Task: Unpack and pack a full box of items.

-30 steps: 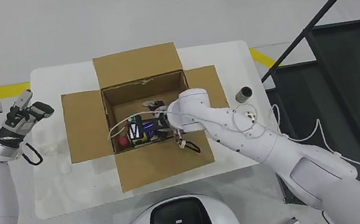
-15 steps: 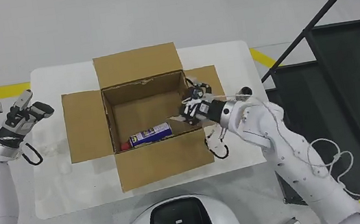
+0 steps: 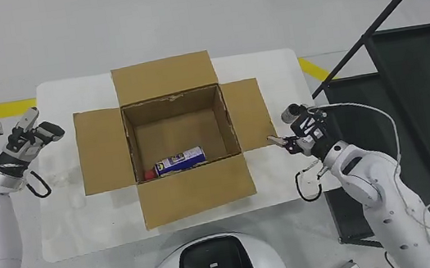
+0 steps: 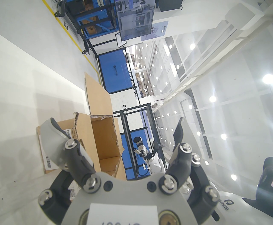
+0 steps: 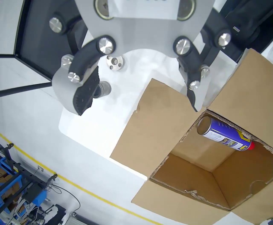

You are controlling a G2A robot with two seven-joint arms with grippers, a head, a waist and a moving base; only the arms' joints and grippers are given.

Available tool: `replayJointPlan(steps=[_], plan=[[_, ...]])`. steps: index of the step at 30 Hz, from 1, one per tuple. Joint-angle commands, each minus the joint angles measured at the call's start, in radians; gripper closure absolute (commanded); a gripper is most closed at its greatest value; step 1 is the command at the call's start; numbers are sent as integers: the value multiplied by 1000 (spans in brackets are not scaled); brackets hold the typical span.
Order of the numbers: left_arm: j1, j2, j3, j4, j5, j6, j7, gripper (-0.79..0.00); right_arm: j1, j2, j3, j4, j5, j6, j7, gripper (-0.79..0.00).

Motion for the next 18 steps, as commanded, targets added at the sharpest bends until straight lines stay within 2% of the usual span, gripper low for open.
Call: replayJointPlan(steps=[1, 11, 15, 18], plan=[[0, 0, 0, 0, 0, 0, 0, -785, 1, 0, -1, 1, 0, -1, 0, -785], [0, 0, 0, 0, 0, 0, 0, -785, 1, 0, -1, 1, 0, -1, 0, -785], [0, 0, 0, 0, 0, 0, 0, -785, 33, -1, 23, 93, 53, 58, 80, -785], [0, 0, 0, 0, 0, 0, 0, -785, 73, 4, 38, 177, 72, 30, 130, -785]])
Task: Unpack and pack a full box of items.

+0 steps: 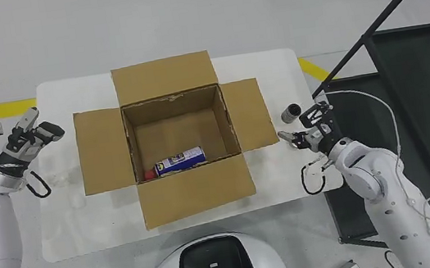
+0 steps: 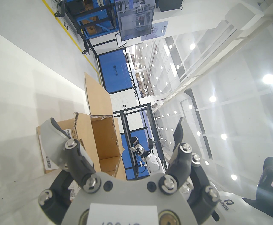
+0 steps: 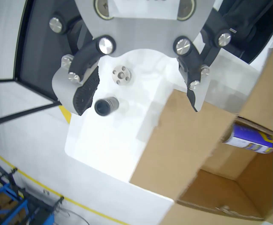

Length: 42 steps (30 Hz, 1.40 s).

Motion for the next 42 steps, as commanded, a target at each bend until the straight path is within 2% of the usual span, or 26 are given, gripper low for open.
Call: replayJointPlan(steps=[1, 13, 19, 31, 32, 33, 34, 36, 38, 39, 42], plan=[[0, 0, 0, 0, 0, 0, 0, -785, 22, 4, 8, 63, -4, -26, 19, -785], [0, 0, 0, 0, 0, 0, 0, -785, 185, 0, -77, 411, 33, -66, 78, -785], [0, 0, 0, 0, 0, 0, 0, -785, 263, -6, -117, 545, 59, -47, 83, -785], [0, 0, 0, 0, 0, 0, 0, -785, 334, -10, -164, 665, 50, -24, 60, -779], [0, 0, 0, 0, 0, 0, 0, -785, 337, -11, -167, 669, 49, -21, 59, -739], [0, 0, 0, 0, 0, 0, 0, -785, 339, -11, -171, 671, 44, -18, 58, -650], [0, 0, 0, 0, 0, 0, 0, -785, 342, -11, -176, 673, 37, -14, 57, -523], [0, 0, 0, 0, 0, 0, 0, -785, 345, -11, -184, 676, 27, -4, 56, -326], [0, 0, 0, 0, 0, 0, 0, -785, 350, -12, -192, 678, 18, 8, 57, -228], [0, 0, 0, 0, 0, 0, 0, -785, 351, -13, -196, 679, 17, 13, 56, -215], [0, 0, 0, 0, 0, 0, 0, -785, 356, -14, -206, 678, 4, 30, 56, -49]])
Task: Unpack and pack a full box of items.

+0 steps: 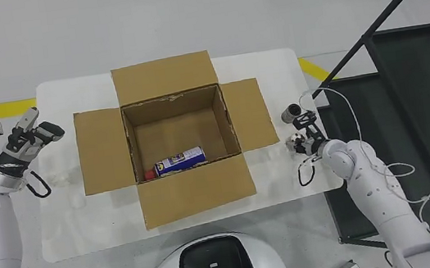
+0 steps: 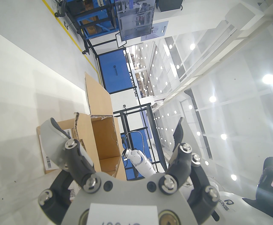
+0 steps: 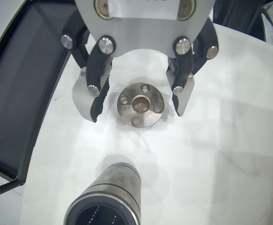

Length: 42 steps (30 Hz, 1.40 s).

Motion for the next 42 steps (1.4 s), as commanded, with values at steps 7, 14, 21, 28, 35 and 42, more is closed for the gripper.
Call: replayJointPlan(steps=[7, 14, 21, 28, 35, 42], plan=[[0, 0, 0, 0, 0, 0, 0, -785, -19, 3, 1, -43, -19, 32, -6, 0], [0, 0, 0, 0, 0, 0, 0, -785, -90, 15, 51, -156, 15, 8, -1, 0], [0, 0, 0, 0, 0, 0, 0, -785, -233, 33, 148, -421, 71, -35, 39, 0], [0, 0, 0, 0, 0, 0, 0, -785, -339, 43, 204, -738, 112, -71, 86, 0], [0, 0, 0, 0, 0, 0, 0, -785, -218, 41, 84, -837, 92, -84, 180, 0], [0, 0, 0, 0, 0, 0, 0, -785, 1, 17, -146, -771, 91, -64, 275, 0]])
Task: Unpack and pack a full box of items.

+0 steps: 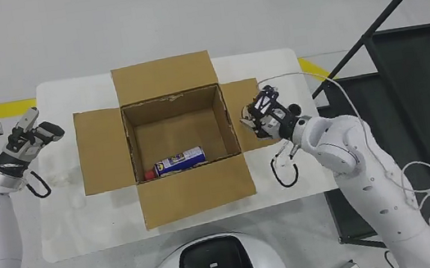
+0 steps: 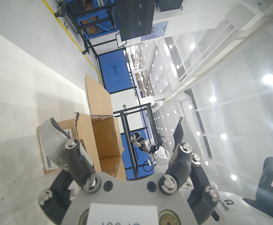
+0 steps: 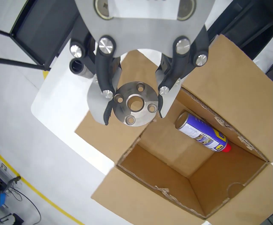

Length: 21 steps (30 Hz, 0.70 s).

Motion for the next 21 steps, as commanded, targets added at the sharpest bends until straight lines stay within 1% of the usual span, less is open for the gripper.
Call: replayJointPlan(steps=[1, 5, 21], plan=[[0, 0, 0, 0, 0, 0, 0, -785, 57, -8, -61, 29, 1, 11, 19, 0], [0, 0, 0, 0, 0, 0, 0, -785, 137, -23, -150, 100, 13, 30, 32, 0], [0, 0, 0, 0, 0, 0, 0, -785, 137, -23, -150, 100, 13, 30, 32, 0]])
